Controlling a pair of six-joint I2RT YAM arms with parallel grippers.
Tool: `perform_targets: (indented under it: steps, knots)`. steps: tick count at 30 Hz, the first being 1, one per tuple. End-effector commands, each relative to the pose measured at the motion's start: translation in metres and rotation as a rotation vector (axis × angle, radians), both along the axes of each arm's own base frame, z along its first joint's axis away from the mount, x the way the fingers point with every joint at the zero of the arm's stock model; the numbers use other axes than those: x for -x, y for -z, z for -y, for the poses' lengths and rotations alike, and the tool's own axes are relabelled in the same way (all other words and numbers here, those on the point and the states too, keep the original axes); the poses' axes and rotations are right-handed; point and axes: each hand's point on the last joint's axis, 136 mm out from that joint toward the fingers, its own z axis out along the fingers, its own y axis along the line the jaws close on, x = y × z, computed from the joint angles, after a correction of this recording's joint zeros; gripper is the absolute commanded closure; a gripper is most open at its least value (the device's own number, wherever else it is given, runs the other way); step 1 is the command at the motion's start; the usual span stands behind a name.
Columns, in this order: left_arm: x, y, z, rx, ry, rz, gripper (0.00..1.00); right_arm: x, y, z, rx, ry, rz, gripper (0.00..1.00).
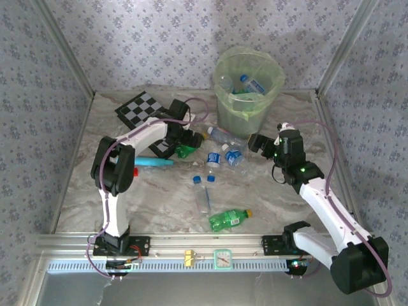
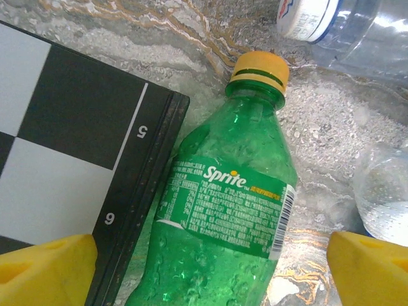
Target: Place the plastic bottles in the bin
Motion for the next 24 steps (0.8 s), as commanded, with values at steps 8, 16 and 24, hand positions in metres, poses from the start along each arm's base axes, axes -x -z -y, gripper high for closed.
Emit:
perform_targets:
  steps: [8, 16, 24]
  knots:
    - [0.012, 0.025, 0.005, -0.007, 0.008, -0.094, 0.13, -0.007, 0.0, -0.002, -0.006, 0.017, 0.007, 0.0]
    - [0.024, 0.036, 0.012, -0.018, 0.014, -0.115, 0.19, -0.009, -0.003, -0.008, -0.004, -0.021, 0.025, 0.0]
    - [0.039, 0.042, 0.016, -0.03, 0.015, -0.13, 0.22, -0.008, 0.003, 0.002, -0.047, -0.008, 0.034, 0.0]
